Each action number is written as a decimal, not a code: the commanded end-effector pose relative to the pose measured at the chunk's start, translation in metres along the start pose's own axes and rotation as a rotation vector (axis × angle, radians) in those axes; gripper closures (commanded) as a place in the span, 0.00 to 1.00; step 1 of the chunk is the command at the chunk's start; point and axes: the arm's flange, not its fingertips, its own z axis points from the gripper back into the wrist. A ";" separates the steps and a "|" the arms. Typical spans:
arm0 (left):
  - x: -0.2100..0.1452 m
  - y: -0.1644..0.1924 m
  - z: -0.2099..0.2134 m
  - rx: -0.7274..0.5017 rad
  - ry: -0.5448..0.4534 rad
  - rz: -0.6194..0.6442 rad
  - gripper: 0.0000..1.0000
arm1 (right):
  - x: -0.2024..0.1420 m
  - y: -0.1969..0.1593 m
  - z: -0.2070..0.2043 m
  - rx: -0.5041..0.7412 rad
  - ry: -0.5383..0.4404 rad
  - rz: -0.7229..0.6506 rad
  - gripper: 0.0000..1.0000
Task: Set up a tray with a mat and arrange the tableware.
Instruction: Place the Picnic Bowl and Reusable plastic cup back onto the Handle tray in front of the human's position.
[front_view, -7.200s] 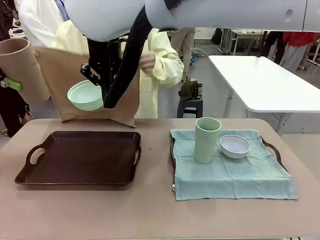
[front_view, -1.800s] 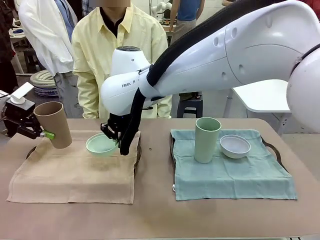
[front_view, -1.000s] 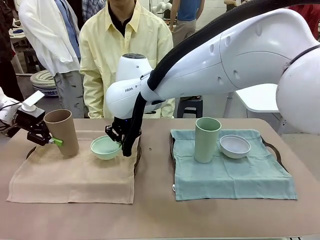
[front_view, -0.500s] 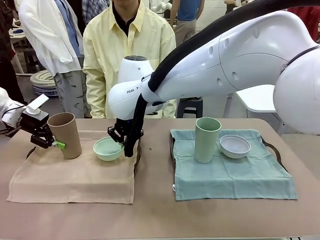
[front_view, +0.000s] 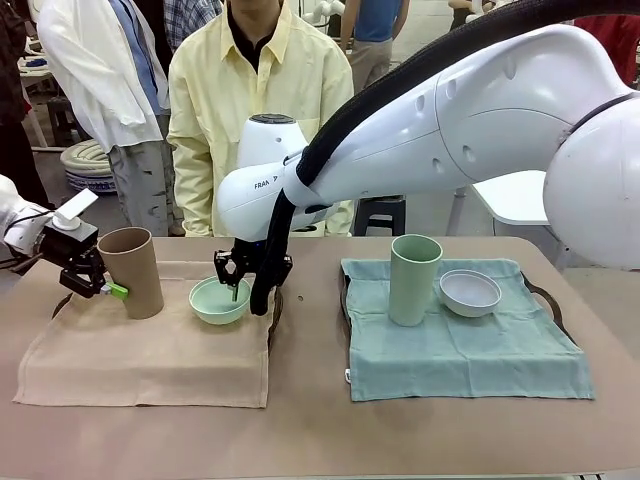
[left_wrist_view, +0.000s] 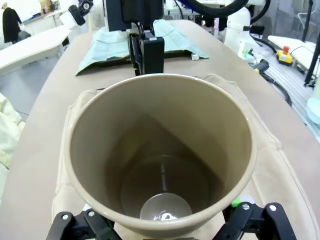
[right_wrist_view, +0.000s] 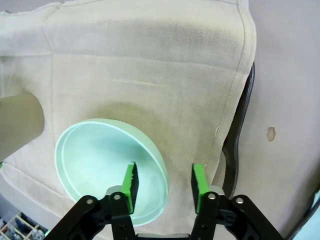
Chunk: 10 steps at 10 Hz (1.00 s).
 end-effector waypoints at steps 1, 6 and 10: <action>0.003 0.001 0.011 -0.001 0.030 0.009 0.00 | -0.009 -0.003 0.016 -0.044 -0.010 0.016 0.42; 0.011 -0.009 0.058 -0.034 0.286 0.150 0.00 | -0.035 -0.003 0.075 -0.058 -0.049 0.021 0.04; 0.089 -0.042 0.068 0.120 0.683 0.416 0.00 | -0.058 -0.014 0.124 -0.152 -0.059 -0.008 0.04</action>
